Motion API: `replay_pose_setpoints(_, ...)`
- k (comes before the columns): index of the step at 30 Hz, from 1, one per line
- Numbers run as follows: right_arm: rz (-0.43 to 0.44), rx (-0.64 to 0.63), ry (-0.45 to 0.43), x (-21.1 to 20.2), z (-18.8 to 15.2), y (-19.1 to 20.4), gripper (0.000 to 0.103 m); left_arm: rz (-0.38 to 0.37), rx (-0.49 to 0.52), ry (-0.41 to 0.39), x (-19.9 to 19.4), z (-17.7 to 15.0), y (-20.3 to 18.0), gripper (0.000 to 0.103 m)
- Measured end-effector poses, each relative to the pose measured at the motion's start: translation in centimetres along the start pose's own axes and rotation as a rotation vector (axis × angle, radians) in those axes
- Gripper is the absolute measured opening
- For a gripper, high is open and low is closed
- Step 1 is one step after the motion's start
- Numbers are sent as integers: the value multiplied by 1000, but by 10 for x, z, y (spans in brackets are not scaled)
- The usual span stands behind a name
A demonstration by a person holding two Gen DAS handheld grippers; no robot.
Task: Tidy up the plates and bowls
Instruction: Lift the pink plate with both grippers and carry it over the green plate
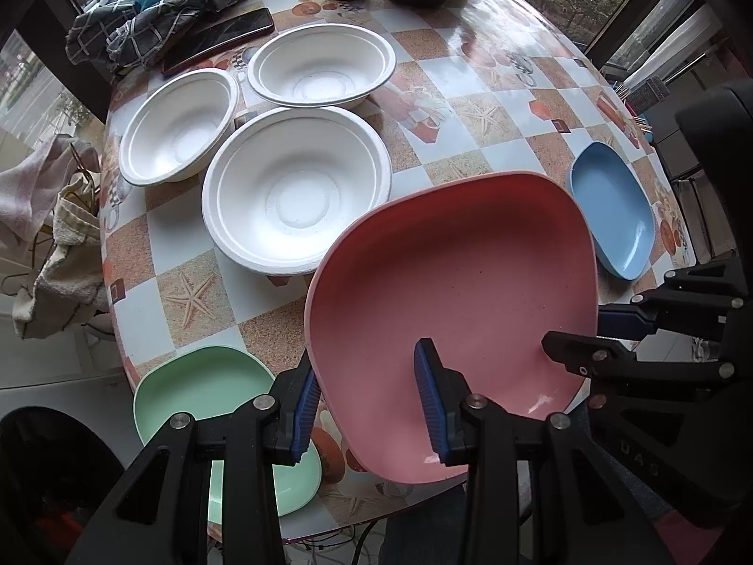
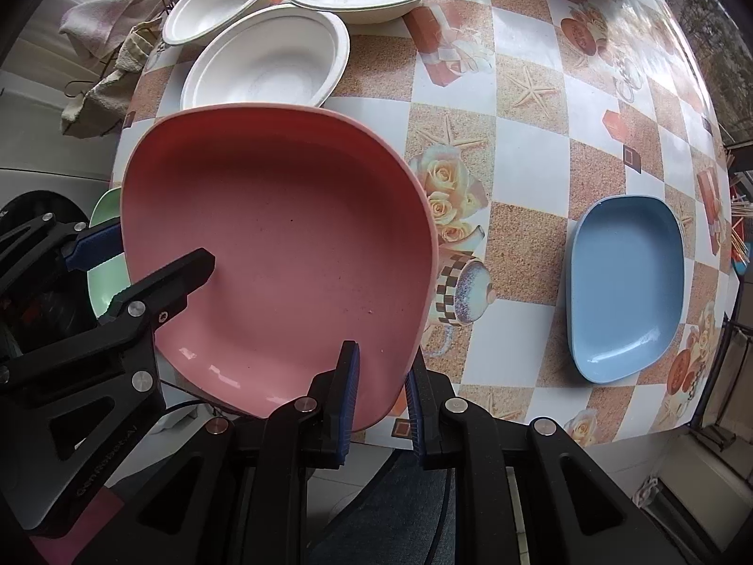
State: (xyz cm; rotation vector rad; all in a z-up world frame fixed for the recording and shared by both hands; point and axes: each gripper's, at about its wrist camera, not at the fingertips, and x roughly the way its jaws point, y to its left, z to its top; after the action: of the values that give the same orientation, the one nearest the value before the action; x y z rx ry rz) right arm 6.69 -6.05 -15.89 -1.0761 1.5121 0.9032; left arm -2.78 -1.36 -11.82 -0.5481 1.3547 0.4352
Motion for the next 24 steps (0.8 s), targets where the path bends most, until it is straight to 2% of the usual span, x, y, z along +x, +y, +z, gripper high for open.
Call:
replay_pose_setpoints(9,-20,-18,-12,-7,-2,5,22,6,-14,-22,11,9,-4,42)
replay_pose_setpoints(11,-24,-23,-14,-7,-2,7,22,12,-17,-22,37,29,-25,42)
replay_pose_setpoints(13,-28,-30,-14,-7,-1,10,22,13,-25,-23,42,33,-28,42)
replay_pose_setpoints(24,-50,-84,-37,-15,7,25,22,25,-76,-54,35,34,-11,42)
